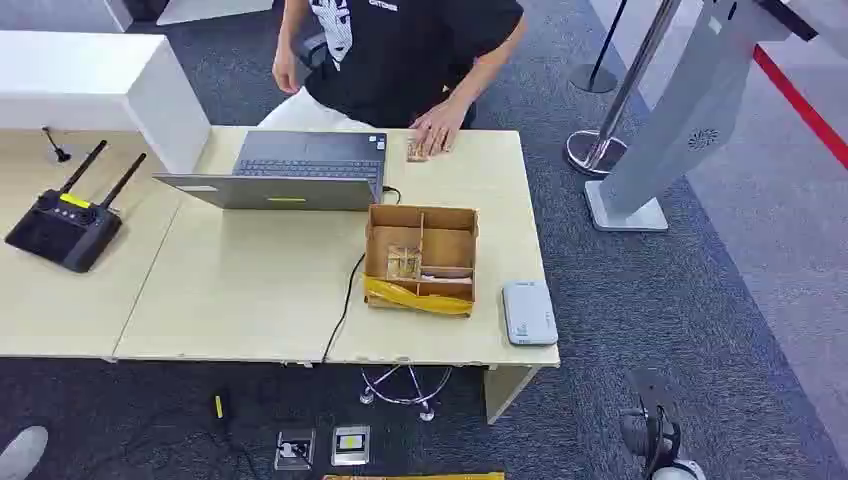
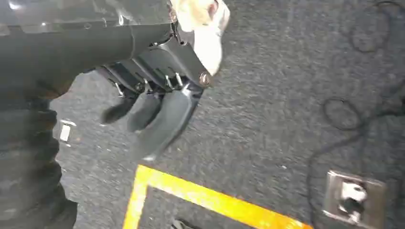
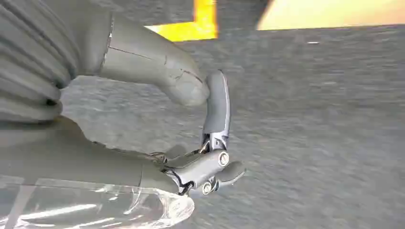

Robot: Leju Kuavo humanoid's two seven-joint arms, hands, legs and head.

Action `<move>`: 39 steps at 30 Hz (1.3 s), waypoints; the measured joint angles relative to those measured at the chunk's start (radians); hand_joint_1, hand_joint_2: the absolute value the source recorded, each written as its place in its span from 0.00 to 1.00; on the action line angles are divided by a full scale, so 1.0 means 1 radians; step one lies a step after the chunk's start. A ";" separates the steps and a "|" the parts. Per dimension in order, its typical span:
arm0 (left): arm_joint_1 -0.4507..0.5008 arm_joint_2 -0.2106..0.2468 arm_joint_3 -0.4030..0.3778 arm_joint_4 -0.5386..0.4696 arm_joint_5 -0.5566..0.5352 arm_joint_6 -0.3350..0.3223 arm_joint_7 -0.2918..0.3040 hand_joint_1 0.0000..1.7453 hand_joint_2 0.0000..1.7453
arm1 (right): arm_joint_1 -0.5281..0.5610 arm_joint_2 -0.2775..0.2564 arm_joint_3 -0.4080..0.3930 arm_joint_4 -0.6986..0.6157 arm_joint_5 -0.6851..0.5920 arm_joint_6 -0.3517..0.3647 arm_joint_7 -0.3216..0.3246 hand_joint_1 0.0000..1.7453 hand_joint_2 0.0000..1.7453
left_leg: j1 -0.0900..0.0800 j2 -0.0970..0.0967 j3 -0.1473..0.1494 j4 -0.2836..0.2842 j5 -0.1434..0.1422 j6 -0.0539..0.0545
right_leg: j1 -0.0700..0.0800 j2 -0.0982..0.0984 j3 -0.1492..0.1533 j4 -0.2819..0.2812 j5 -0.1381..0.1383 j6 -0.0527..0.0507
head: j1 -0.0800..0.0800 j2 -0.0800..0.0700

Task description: Pass the card to the sensor for recognition and then transmit it.

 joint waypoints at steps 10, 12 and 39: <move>0.006 -0.033 -0.108 -0.080 0.185 0.030 -0.103 0.00 1.00 | 0.004 0.009 0.095 -0.286 0.037 -0.092 -0.043 0.00 1.00 | 0.000 0.000 0.000 0.000 0.001 0.001 | 0.000 0.000 0.000 0.000 0.000 0.000 | 0.000 0.000; 0.006 -0.036 -0.118 -0.087 0.200 0.034 -0.112 0.00 1.00 | 0.004 0.010 0.106 -0.315 0.048 -0.102 -0.043 0.00 1.00 | 0.000 0.000 0.000 0.000 0.001 0.001 | 0.000 0.000 0.000 0.000 0.000 0.000 | 0.000 0.000; 0.004 -0.136 -0.320 -0.256 0.500 0.074 -0.271 0.00 1.00 | -0.161 0.079 0.463 -0.835 0.710 -0.170 0.155 0.00 1.00 | 0.000 0.000 -0.001 0.000 0.002 0.000 | 0.000 0.000 0.000 0.002 0.001 0.000 | 0.000 0.000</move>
